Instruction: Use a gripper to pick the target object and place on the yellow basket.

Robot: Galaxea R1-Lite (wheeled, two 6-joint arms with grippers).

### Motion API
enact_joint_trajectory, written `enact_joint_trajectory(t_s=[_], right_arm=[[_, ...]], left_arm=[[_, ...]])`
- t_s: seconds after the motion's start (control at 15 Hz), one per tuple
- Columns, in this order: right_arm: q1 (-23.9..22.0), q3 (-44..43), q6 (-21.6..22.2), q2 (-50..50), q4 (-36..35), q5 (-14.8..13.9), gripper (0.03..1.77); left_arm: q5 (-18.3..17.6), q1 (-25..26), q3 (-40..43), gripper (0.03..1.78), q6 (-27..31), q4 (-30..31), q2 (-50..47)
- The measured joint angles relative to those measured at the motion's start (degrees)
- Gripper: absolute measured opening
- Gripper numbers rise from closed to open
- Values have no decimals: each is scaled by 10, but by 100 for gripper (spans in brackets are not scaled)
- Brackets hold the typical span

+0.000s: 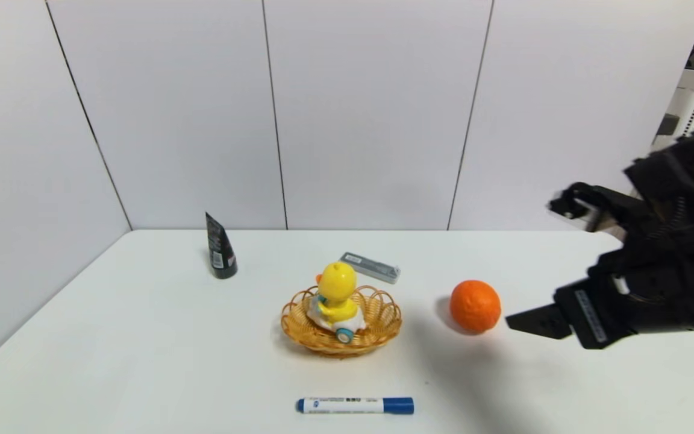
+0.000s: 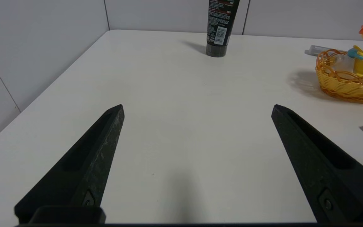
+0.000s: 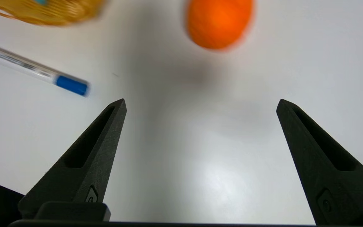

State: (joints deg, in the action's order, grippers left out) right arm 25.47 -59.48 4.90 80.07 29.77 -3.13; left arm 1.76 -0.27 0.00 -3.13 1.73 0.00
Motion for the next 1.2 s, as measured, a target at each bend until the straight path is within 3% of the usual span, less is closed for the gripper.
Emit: enact_joint_trajectory(t_s=[0.13, 0.4, 0.53, 0.73, 0.87, 0.93, 1.2], right_arm=[[-75, 72, -1, -85, 3, -7, 166], [-199, 220, -2, -290, -36, -53, 168], [-234, 323, -3, -398, -109, -76, 169], [-259, 499, -30, -543, -295, -88, 169], [-263, 568, -54, -627, -403, -68, 169], [-263, 581, -62, -664, -422, -46, 169], [-259, 594, -72, -773, -342, 35, 169]], left_arm=[[0, 0, 0, 169, 0, 0, 0], [0, 0, 0, 169, 0, 0, 0], [0, 0, 0, 169, 0, 0, 0], [0, 0, 0, 169, 0, 0, 0], [0, 0, 0, 169, 0, 0, 0], [0, 0, 0, 169, 0, 0, 0], [0, 0, 0, 169, 0, 0, 0]])
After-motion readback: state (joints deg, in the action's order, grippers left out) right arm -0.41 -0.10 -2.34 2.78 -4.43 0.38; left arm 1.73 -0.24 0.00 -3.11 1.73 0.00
